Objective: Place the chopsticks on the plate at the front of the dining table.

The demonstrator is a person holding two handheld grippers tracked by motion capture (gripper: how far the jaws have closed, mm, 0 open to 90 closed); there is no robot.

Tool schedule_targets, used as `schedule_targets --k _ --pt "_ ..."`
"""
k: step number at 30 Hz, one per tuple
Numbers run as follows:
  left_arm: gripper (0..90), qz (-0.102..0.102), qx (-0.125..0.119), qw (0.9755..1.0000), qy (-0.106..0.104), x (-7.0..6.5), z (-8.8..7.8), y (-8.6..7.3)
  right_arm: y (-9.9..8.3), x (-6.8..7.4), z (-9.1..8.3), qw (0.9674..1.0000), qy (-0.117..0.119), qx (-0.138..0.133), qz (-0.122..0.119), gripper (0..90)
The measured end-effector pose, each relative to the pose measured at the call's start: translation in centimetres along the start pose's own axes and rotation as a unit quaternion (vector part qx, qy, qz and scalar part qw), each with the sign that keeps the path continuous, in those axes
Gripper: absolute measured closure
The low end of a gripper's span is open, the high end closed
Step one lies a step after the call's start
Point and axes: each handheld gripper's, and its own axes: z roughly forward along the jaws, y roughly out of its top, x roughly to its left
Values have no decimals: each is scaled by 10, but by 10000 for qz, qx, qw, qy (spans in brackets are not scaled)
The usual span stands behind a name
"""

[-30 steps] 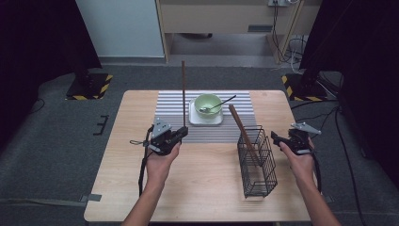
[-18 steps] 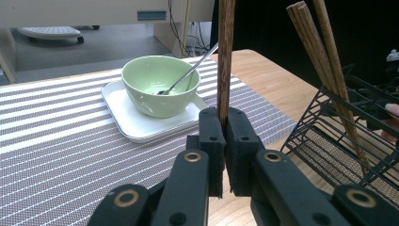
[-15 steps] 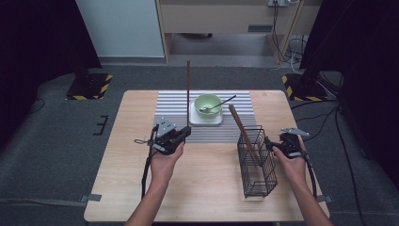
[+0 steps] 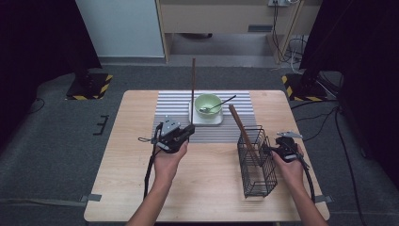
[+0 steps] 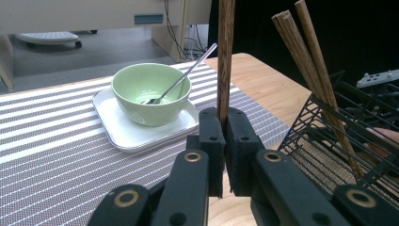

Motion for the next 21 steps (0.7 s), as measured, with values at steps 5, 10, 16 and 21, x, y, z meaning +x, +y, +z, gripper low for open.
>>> schedule_targets --k 5,10,16,21 --pt "860 -67 -51 10000 30 -1 3 4 0 0 0 10000 -1 31 13 120" --pt "861 -69 -53 9999 105 -4 8 9 -1 -1 0 10000 40 72 -43 82" --pt "861 6 1 9998 197 -6 17 14 -2 0 -1 9999 11 129 -4 47" --pt "861 44 25 9995 308 -3 27 13 -3 0 -1 9999 -5 130 -13 40"
